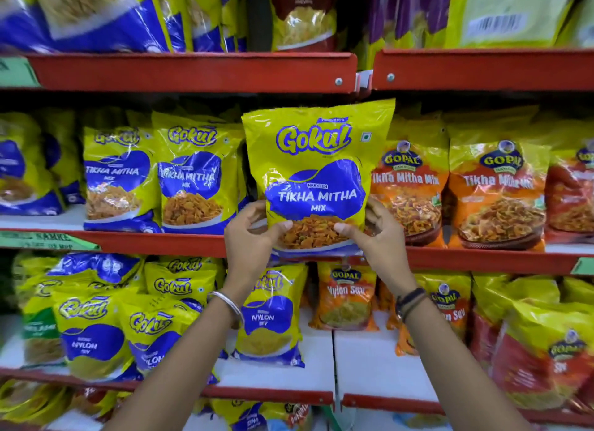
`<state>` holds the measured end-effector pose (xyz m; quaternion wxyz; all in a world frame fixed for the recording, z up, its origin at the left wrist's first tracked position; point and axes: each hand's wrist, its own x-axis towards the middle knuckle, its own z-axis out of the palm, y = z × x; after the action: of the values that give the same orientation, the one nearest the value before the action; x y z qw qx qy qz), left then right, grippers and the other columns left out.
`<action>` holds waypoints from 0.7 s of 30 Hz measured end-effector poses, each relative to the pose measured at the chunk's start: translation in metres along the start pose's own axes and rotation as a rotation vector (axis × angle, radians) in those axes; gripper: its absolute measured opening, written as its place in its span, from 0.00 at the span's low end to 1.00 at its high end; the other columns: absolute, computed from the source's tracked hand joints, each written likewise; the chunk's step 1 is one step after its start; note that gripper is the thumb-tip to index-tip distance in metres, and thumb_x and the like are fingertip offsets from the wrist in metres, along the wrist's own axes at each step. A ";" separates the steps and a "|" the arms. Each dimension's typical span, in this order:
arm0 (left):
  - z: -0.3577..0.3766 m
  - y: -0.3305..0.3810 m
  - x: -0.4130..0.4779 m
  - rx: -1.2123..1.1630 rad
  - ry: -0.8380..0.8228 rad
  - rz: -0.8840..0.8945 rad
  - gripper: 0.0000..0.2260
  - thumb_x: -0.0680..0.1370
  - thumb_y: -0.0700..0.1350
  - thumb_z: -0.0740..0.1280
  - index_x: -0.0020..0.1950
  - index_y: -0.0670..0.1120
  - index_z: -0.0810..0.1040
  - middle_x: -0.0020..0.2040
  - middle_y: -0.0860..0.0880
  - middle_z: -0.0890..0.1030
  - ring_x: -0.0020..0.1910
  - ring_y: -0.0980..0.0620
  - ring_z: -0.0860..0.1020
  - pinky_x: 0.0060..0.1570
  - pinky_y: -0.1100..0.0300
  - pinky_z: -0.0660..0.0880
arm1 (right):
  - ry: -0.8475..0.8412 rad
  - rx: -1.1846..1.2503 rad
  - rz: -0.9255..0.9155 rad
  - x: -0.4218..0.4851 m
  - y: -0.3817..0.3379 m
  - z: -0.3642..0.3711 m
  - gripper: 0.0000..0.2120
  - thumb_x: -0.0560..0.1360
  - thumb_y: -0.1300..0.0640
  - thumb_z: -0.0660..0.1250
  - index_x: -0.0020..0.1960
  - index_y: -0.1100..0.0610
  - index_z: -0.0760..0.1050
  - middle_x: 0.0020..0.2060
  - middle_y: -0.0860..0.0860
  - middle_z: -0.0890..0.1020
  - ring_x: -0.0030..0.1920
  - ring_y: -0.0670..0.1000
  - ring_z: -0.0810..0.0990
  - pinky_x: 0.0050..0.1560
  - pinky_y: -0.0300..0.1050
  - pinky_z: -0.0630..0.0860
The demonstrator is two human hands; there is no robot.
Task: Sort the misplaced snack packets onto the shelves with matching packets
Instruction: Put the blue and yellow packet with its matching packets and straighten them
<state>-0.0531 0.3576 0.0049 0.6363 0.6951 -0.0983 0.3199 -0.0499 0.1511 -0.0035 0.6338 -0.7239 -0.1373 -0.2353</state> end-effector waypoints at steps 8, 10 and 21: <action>-0.004 -0.049 0.063 0.078 0.003 -0.028 0.14 0.65 0.40 0.74 0.48 0.48 0.78 0.46 0.45 0.83 0.46 0.50 0.80 0.51 0.44 0.78 | -0.004 -0.062 0.046 0.056 0.033 0.052 0.30 0.65 0.60 0.78 0.64 0.54 0.71 0.56 0.51 0.82 0.53 0.39 0.81 0.53 0.36 0.77; -0.005 -0.060 0.073 0.123 -0.025 -0.078 0.14 0.66 0.39 0.74 0.49 0.47 0.78 0.47 0.45 0.84 0.48 0.47 0.81 0.51 0.44 0.78 | 0.008 -0.104 0.066 0.062 0.039 0.058 0.29 0.65 0.57 0.78 0.64 0.56 0.74 0.54 0.51 0.83 0.53 0.42 0.82 0.51 0.36 0.77; 0.003 -0.043 0.158 -0.195 -0.041 -0.405 0.10 0.71 0.52 0.68 0.50 0.51 0.77 0.53 0.47 0.81 0.56 0.46 0.77 0.61 0.50 0.71 | 0.125 -0.155 0.094 0.124 0.011 0.056 0.13 0.73 0.47 0.70 0.50 0.53 0.72 0.40 0.43 0.77 0.44 0.44 0.78 0.45 0.33 0.72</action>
<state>0.0941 0.4048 0.0597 0.7496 0.6422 0.0000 0.1602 0.0704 0.1921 0.0460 0.5934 -0.7605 -0.0447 -0.2597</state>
